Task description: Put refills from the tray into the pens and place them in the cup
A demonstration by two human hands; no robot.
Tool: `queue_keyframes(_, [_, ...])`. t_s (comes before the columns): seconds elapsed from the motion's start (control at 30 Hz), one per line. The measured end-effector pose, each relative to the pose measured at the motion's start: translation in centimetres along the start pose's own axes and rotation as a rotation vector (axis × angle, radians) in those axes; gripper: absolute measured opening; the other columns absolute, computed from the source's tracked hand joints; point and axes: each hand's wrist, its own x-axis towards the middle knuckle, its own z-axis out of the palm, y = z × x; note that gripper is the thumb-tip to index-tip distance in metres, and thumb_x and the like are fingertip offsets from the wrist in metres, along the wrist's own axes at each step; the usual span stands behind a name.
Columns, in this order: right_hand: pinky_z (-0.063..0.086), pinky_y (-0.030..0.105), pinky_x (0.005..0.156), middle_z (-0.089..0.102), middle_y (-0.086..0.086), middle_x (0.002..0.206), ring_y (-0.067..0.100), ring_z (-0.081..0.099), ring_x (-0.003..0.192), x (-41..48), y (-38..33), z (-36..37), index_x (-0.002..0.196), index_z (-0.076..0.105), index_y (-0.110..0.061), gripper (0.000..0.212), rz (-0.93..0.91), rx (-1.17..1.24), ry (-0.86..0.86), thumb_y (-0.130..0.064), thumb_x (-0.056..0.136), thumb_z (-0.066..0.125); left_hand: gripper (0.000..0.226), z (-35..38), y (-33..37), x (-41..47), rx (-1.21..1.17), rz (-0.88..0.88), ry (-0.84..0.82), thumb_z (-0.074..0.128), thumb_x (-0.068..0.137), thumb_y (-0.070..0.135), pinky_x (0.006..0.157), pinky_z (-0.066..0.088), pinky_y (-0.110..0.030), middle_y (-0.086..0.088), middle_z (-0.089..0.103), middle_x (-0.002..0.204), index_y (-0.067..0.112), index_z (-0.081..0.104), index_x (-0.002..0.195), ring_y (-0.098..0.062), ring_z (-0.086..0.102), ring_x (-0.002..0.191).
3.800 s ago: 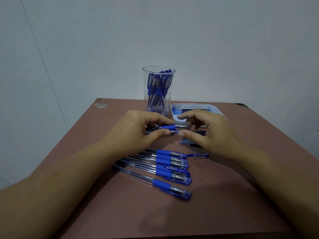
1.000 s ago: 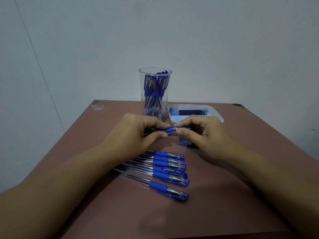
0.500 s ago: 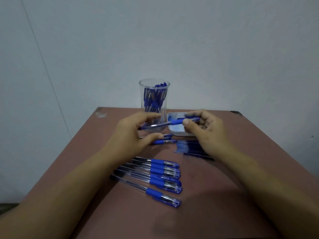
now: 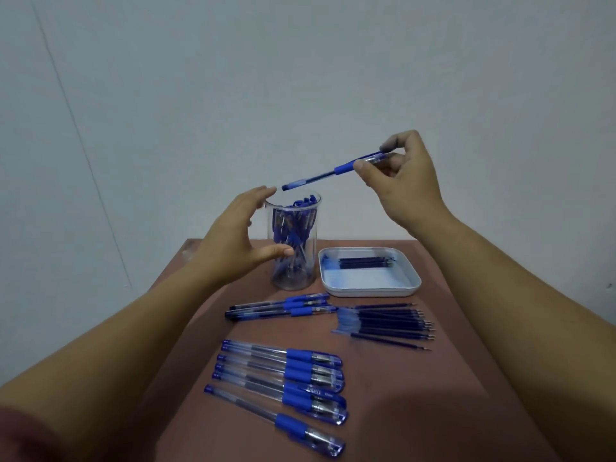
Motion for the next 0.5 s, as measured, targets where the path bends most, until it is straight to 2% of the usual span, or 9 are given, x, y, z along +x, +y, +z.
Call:
queue_keyframes(0.13, [0.046, 0.017, 0.063, 0.067, -0.004, 0.074, 0.002, 0.055, 0.06, 1.3, 1.0, 1.5, 0.092, 0.047, -0.024, 0.03, -0.06, -0.108, -0.075, -0.017, 0.083, 0.075, 0.096, 1.0, -0.5, 0.1, -0.075, 0.004, 0.042, 0.075, 0.061, 0.058, 0.086, 0.048, -0.015, 0.003, 0.043, 0.146, 0.03, 0.038, 0.144, 0.0, 0.05, 0.113])
queue_keyframes(0.3, [0.045, 0.014, 0.066, 0.064, -0.006, 0.075, -0.004, 0.053, 0.061, 1.4, 2.4, 4.0, 0.096, 0.056, -0.022, 0.022, -0.102, -0.21, -0.184, -0.016, 0.084, 0.074, 0.093, 1.2, -1.0, 0.2, -0.084, 0.028, 0.04, 0.077, 0.062, 0.057, 0.083, 0.044, -0.008, 0.005, 0.042, 0.147, 0.031, 0.039, 0.143, 0.002, 0.051, 0.111])
queue_keyframes(0.37, [0.041, 0.01, 0.069, 0.06, -0.01, 0.082, -0.002, 0.053, 0.071, 1.2, 2.9, 4.6, 0.097, 0.065, -0.023, 0.01, -0.178, -0.322, -0.255, -0.024, 0.089, 0.069, 0.093, 1.2, -1.0, 0.2, -0.081, 0.028, 0.042, 0.077, 0.062, 0.056, 0.084, 0.044, -0.008, 0.006, 0.042, 0.147, 0.031, 0.039, 0.143, 0.002, 0.051, 0.111])
queue_keyframes(0.4, [0.038, 0.01, 0.072, 0.057, -0.011, 0.088, 0.0, 0.052, 0.079, 1.0, 3.0, 4.8, 0.098, 0.069, -0.023, 0.01, -0.213, -0.395, -0.299, -0.03, 0.092, 0.064, 0.093, 1.2, -1.1, 0.2, -0.08, 0.029, 0.043, 0.077, 0.062, 0.056, 0.084, 0.044, -0.008, 0.007, 0.042, 0.147, 0.03, 0.04, 0.143, 0.002, 0.051, 0.111])
queue_keyframes(0.5, [0.033, 0.016, 0.079, 0.047, -0.007, 0.097, 0.009, 0.043, 0.098, 0.5, 3.2, 5.0, 0.105, 0.072, -0.024, 0.029, -0.207, -0.491, -0.422, -0.043, 0.096, 0.052, 0.093, 1.2, -1.0, 0.2, -0.071, 0.019, 0.041, 0.078, 0.062, 0.055, 0.086, 0.044, -0.01, 0.007, 0.043, 0.147, 0.029, 0.04, 0.143, 0.001, 0.051, 0.112])
